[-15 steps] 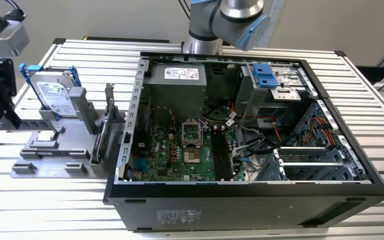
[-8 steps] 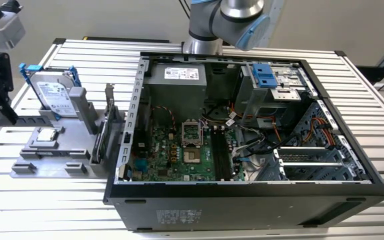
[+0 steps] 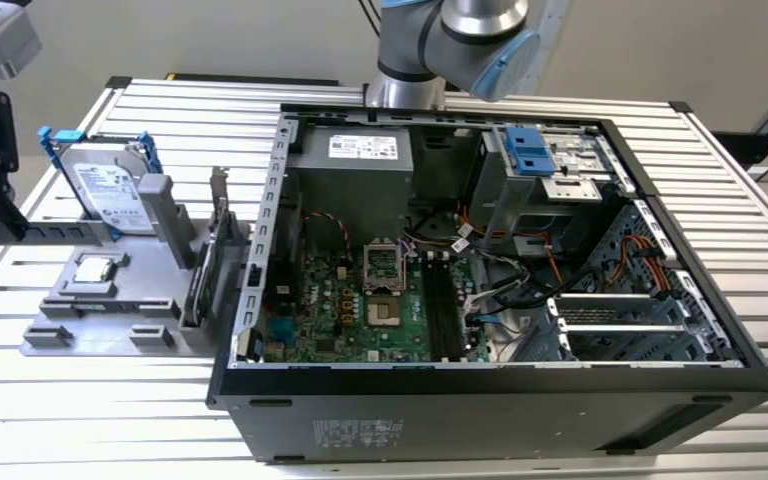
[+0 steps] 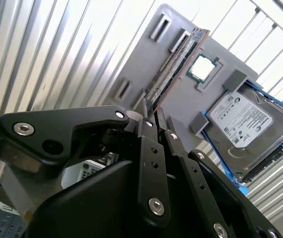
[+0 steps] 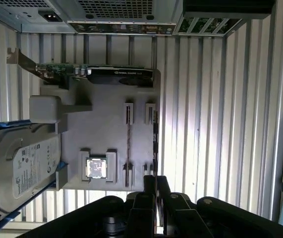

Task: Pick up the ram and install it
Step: 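Pick up the ram and move it above insertion slot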

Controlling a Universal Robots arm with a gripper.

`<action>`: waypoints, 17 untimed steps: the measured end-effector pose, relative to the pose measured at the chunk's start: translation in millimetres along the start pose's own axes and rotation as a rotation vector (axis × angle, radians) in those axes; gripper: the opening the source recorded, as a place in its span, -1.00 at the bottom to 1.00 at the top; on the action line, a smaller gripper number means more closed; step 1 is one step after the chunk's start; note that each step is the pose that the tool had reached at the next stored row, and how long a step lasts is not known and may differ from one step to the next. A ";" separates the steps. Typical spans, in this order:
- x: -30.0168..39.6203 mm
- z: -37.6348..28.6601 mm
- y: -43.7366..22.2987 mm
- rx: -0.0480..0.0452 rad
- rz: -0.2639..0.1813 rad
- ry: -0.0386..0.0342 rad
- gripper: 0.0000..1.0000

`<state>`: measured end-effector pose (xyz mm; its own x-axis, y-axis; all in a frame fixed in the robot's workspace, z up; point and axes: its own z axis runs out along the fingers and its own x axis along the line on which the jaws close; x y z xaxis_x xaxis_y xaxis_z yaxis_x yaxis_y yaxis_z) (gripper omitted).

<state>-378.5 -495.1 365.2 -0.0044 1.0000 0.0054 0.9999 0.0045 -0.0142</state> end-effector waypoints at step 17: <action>0.1 -23.8 -0.3 0.0000 0.001 -0.0002 -1.00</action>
<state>-378.4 -495.1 388.9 -0.0038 1.0000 0.0052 0.9999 0.0039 -0.0142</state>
